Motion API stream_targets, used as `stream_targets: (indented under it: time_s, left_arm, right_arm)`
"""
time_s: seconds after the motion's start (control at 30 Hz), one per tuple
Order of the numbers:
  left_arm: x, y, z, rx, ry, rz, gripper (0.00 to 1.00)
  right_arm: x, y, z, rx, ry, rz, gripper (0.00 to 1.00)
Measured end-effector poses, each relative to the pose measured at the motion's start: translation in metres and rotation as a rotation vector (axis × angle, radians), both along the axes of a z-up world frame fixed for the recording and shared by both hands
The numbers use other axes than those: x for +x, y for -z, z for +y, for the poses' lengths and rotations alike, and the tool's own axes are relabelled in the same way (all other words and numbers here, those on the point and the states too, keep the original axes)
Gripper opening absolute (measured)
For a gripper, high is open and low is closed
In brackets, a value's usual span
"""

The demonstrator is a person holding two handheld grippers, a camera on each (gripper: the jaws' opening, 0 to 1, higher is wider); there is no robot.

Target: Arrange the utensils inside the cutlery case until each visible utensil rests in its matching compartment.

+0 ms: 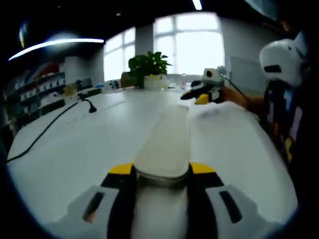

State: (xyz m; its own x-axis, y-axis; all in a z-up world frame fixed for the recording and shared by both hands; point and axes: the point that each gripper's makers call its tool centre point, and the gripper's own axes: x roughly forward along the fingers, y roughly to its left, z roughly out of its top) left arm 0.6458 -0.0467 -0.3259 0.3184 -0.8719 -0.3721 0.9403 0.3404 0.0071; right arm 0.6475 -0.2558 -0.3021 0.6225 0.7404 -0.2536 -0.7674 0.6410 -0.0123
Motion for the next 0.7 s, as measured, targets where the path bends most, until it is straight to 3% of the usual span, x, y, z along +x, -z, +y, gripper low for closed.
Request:
stream_targets:
  time_s: [0.23, 0.4, 0.7]
  left_arm:
    - [0.014, -0.003, 0.001, 0.017, 0.005, -0.010, 0.42]
    - [0.026, -0.003, 0.001, 0.032, -0.009, -0.019, 0.41]
    - [0.034, -0.001, 0.002, 0.022, -0.044, -0.007, 0.38]
  right_arm:
    - [0.012, 0.010, 0.015, -0.028, -0.039, 0.037, 0.48]
    - [0.019, 0.016, 0.021, -0.035, -0.059, 0.051, 0.41]
    - [0.021, 0.020, 0.021, -0.035, -0.041, 0.058, 0.37]
